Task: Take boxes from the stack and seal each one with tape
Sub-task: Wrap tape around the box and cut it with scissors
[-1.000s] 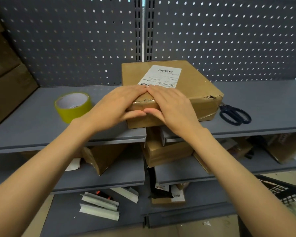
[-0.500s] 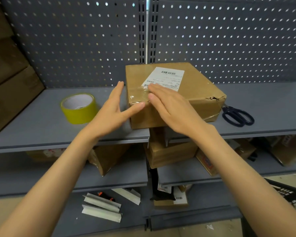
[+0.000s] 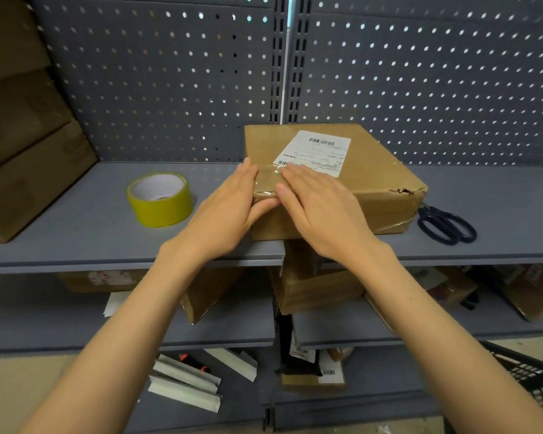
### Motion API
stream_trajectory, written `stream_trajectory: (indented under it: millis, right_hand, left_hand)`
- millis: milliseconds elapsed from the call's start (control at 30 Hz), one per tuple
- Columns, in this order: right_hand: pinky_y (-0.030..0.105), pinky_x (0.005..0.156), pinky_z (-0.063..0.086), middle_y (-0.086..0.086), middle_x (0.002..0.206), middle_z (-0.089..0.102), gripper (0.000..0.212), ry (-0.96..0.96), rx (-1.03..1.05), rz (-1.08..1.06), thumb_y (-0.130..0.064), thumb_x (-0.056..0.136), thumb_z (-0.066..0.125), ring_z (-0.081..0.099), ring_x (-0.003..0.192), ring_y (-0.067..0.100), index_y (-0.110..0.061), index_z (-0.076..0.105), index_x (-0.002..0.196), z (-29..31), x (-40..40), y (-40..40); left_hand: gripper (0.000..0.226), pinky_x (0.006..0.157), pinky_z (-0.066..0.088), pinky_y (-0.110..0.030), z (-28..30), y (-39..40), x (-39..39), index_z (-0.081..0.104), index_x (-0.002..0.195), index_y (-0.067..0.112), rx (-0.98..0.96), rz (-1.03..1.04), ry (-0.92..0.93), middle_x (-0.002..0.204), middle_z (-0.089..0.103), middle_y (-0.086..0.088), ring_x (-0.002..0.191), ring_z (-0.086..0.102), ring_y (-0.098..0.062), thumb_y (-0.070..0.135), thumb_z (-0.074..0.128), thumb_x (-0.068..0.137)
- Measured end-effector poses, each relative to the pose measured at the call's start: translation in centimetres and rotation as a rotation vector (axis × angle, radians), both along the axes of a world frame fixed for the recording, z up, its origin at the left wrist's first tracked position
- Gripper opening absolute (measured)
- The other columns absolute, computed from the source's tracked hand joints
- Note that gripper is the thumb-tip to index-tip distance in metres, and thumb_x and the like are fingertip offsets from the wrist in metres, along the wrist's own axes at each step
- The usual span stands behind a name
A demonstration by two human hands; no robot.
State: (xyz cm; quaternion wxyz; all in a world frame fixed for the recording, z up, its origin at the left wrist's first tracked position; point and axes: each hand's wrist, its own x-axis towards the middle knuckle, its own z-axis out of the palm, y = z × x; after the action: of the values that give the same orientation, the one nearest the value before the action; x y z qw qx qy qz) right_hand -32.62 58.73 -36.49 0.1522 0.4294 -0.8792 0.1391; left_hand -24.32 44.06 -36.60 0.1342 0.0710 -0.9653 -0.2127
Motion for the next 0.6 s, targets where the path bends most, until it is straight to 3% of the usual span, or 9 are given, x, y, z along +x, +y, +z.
stream_trajectory:
  millis: [133,233,333,600]
  right_hand:
    - [0.027,0.116,0.012,0.007,0.155,0.03,0.06,-0.021,-0.033,0.058,-0.046,0.102,0.019,0.023,0.144,0.016,-0.009,0.031,0.148,0.3,0.5,-0.8]
    - [0.025,0.114,0.016,0.008,0.148,0.042,0.071,0.048,-0.032,0.088,-0.049,0.096,0.009,0.034,0.14,0.017,-0.007,0.04,0.144,-0.4,0.9,-1.2]
    - [0.024,0.111,0.018,0.006,0.144,0.048,0.07,0.06,-0.045,0.063,-0.048,0.095,0.01,0.039,0.136,0.016,-0.009,0.046,0.141,-0.6,0.9,-1.3]
    - [0.03,0.111,0.021,0.011,0.144,0.047,0.068,0.092,-0.024,-0.102,-0.049,0.097,0.013,0.04,0.136,0.023,-0.007,0.047,0.139,-0.8,0.4,0.8]
  left_hand:
    - [0.075,0.115,0.0,-0.022,0.7,-0.1,-0.7,0.005,0.152,0.006,-0.084,-0.066,-0.002,0.161,-0.001,-0.007,0.148,-0.004,-0.016,0.039,0.043,0.097]
    - [0.06,0.118,0.006,-0.025,0.3,0.3,-0.9,0.015,0.151,0.006,-0.032,-0.125,0.069,0.158,0.018,-0.008,0.148,0.004,-0.017,0.025,0.042,0.1]
    - [0.058,0.113,0.013,-0.024,0.2,0.4,-0.7,0.018,0.151,0.008,-0.034,-0.079,0.073,0.159,0.018,-0.006,0.147,0.005,-0.014,0.026,0.042,0.101]
    - [0.07,0.117,0.01,-0.03,0.4,1.1,-0.6,0.016,0.151,0.009,-0.003,-0.01,0.011,0.161,0.008,-0.007,0.148,0.002,-0.015,0.045,0.04,0.095]
